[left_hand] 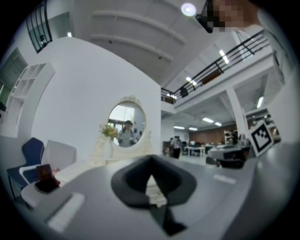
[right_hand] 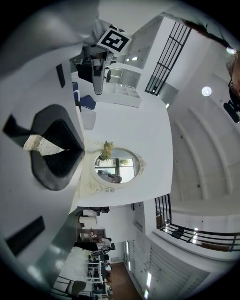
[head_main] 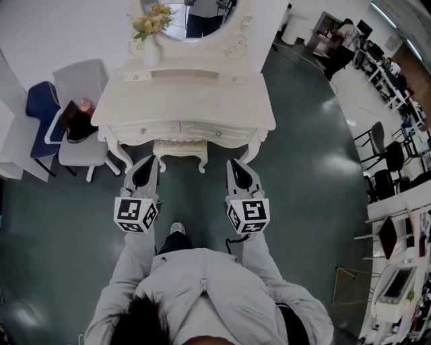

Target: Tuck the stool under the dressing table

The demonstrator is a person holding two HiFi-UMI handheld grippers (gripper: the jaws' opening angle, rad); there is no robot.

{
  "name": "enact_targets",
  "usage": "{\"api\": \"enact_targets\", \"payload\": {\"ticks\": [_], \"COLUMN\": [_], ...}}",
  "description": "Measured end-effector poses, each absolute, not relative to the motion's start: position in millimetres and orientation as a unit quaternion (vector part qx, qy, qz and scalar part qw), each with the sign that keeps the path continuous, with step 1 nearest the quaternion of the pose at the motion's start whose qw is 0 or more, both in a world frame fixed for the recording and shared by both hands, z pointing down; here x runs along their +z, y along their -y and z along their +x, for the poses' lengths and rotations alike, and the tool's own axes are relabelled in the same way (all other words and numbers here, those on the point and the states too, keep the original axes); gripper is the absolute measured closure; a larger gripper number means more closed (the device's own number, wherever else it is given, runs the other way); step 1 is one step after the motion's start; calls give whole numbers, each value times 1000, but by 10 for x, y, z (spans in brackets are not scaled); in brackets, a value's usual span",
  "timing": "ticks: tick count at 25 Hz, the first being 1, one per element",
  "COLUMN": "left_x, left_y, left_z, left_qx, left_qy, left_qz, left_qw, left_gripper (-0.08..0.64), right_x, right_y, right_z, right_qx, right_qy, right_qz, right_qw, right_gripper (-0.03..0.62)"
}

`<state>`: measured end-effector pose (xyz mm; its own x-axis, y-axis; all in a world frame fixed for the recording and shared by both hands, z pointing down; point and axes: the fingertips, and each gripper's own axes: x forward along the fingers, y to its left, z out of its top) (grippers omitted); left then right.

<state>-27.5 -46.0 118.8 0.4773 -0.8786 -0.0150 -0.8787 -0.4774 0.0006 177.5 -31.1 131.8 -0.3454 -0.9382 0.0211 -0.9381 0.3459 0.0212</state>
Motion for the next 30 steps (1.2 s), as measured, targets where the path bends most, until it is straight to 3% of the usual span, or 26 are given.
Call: {"api": "enact_targets", "payload": {"ticks": [30], "left_x": [1041], "left_y": [-387], "left_z": [-131], "left_qx": [32], "left_qy": [-530], "left_qz": [-847], "left_qw": [32], "left_gripper": [555], "right_x": [1148], "right_y": [-523], "right_z": [1941], "right_qx": [-23], "right_qy": [808], "right_qz": [588], "right_qw": [-17], "right_gripper": [592]}}
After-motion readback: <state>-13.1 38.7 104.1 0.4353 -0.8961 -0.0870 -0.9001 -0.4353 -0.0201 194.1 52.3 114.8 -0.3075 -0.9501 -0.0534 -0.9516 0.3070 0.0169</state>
